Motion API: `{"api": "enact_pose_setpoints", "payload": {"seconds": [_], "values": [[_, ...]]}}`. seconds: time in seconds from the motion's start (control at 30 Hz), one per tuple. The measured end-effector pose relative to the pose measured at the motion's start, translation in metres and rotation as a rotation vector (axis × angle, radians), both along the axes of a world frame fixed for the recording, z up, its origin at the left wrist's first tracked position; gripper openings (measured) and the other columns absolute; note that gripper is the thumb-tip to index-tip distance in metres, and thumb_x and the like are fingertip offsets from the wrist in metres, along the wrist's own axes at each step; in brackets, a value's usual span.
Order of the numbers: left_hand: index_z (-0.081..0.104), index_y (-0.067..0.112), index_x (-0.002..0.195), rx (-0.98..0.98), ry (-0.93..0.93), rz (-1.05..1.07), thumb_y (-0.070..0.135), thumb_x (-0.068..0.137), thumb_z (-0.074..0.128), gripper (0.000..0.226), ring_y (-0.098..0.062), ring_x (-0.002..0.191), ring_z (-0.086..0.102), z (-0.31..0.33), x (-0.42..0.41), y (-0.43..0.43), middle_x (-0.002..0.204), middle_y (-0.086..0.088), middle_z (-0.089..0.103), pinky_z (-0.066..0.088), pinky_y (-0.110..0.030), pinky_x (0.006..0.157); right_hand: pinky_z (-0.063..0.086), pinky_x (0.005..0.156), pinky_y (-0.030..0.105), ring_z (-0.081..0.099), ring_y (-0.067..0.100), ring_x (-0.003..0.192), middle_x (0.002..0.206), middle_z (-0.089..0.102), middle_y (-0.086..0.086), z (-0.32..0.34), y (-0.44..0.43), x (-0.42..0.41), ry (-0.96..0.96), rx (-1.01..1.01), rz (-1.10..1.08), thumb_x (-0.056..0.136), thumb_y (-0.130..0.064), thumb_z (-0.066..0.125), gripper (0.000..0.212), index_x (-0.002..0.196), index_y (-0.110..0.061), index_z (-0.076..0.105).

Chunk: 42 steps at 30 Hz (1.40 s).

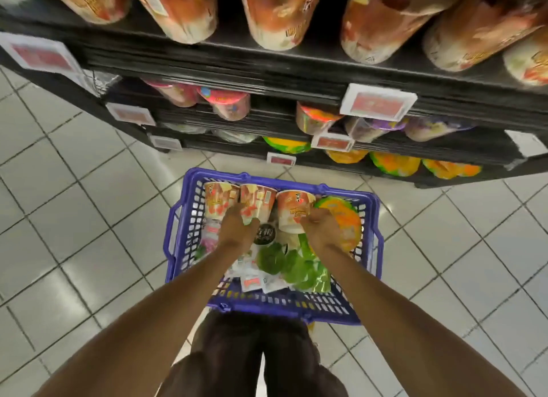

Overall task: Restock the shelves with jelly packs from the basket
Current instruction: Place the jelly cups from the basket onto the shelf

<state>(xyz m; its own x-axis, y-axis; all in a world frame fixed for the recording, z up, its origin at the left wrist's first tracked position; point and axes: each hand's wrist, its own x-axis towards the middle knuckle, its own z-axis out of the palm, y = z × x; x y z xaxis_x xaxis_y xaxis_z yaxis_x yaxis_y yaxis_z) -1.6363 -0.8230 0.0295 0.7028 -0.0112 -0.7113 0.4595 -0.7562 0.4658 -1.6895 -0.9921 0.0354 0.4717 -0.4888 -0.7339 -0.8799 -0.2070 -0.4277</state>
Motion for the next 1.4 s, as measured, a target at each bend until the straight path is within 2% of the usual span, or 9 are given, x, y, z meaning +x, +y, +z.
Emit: {"api": "enact_pose_setpoints", "payload": {"seconds": [0.17, 0.33, 0.67, 0.77, 0.83, 0.97, 1.13, 1.3, 1.4], "values": [[0.05, 0.004, 0.126, 0.027, -0.036, 0.049, 0.018, 0.085, 0.064, 0.046, -0.023, 0.09, 0.062, -0.056, 0.019, -0.015, 0.11, -0.011, 0.064, 0.05, -0.037, 0.086, 0.043, 0.101, 0.041, 0.055, 0.036, 0.118, 0.119, 0.065, 0.019, -0.055, 0.019, 0.037, 0.162, -0.227, 0.154, 0.085, -0.057, 0.062, 0.061, 0.111, -0.002, 0.066], [0.046, 0.001, 0.136, 0.286, 0.04, 0.004, 0.059, 0.079, 0.065, 0.083, -0.04, 0.131, 0.041, -0.086, 0.03, -0.025, 0.141, -0.023, 0.045, 0.039, -0.048, 0.107, 0.038, 0.103, 0.042, 0.036, 0.038, 0.131, 0.144, 0.035, 0.02, -0.065, 0.026, 0.039, 0.24, -0.308, 0.209, 0.073, -0.063, 0.071, 0.087, 0.132, -0.003, 0.048], [0.057, 0.015, 0.114, -0.219, 0.21, 0.539, 0.03, 0.064, 0.089, 0.061, -0.025, 0.101, 0.067, -0.047, 0.023, -0.005, 0.111, -0.006, 0.07, 0.055, -0.044, 0.092, 0.027, 0.115, 0.043, 0.025, 0.035, 0.143, 0.152, 0.029, 0.02, -0.038, 0.023, 0.029, 0.2, -0.205, 0.006, 0.054, -0.061, 0.086, 0.12, 0.143, -0.002, 0.03], [0.051, 0.028, 0.098, -0.448, 0.238, 0.625, 0.03, 0.058, 0.088, 0.055, -0.015, 0.093, 0.068, -0.004, 0.008, 0.009, 0.091, 0.006, 0.073, 0.059, -0.029, 0.07, 0.044, 0.095, 0.023, 0.055, 0.021, 0.119, 0.132, 0.055, 0.011, -0.018, 0.019, 0.013, -0.037, 0.078, -0.187, 0.06, -0.044, 0.091, 0.093, 0.129, -0.011, 0.037], [0.046, 0.027, 0.111, -0.523, 0.255, 0.646, 0.038, 0.047, 0.088, 0.078, -0.018, 0.1, 0.066, 0.032, 0.002, 0.016, 0.107, 0.0, 0.068, 0.057, -0.033, 0.079, 0.047, 0.079, 0.013, 0.059, 0.011, 0.101, 0.124, 0.059, 0.007, 0.013, 0.018, 0.002, -0.171, 0.293, -0.345, 0.062, -0.028, 0.092, 0.086, 0.123, -0.022, 0.032], [0.05, 0.015, 0.134, -0.68, 0.27, 0.586, 0.033, 0.055, 0.082, 0.087, -0.023, 0.104, 0.07, 0.126, -0.005, 0.023, 0.121, -0.008, 0.069, 0.057, -0.042, 0.088, 0.052, 0.096, 0.049, 0.06, 0.023, 0.115, 0.13, 0.056, 0.004, 0.101, 0.018, -0.01, -0.306, 0.515, -0.454, 0.042, -0.039, 0.096, 0.098, 0.122, -0.046, 0.038], [0.057, 0.009, 0.127, -0.754, 0.177, 0.496, 0.019, 0.071, 0.072, 0.059, -0.023, 0.096, 0.072, 0.276, -0.012, 0.023, 0.111, -0.011, 0.072, 0.058, -0.036, 0.073, 0.047, 0.102, 0.055, 0.069, 0.025, 0.107, 0.111, 0.074, 0.003, 0.25, 0.014, -0.016, -0.385, 0.676, -0.309, 0.05, -0.044, 0.093, 0.075, 0.117, -0.023, 0.066], [0.042, 0.004, 0.138, -0.913, 0.103, 0.397, -0.001, 0.077, 0.06, 0.064, -0.034, 0.117, 0.061, 0.423, -0.012, 0.046, 0.129, -0.018, 0.062, 0.051, -0.052, 0.097, 0.045, 0.106, 0.051, 0.063, 0.02, 0.118, 0.129, 0.066, -0.002, 0.408, 0.016, -0.014, -0.477, 0.555, -0.173, 0.049, -0.055, 0.092, 0.108, 0.142, -0.025, 0.046], [0.042, 0.005, 0.138, -0.976, 0.004, 0.305, 0.0, 0.072, 0.062, 0.07, -0.035, 0.122, 0.057, 0.491, -0.005, 0.064, 0.132, -0.018, 0.06, 0.053, -0.043, 0.097, 0.047, 0.104, 0.044, 0.06, 0.017, 0.119, 0.133, 0.062, -0.003, 0.486, 0.024, -0.006, -0.618, 0.437, -0.095, 0.051, -0.055, 0.09, 0.109, 0.144, -0.029, 0.041]]}}
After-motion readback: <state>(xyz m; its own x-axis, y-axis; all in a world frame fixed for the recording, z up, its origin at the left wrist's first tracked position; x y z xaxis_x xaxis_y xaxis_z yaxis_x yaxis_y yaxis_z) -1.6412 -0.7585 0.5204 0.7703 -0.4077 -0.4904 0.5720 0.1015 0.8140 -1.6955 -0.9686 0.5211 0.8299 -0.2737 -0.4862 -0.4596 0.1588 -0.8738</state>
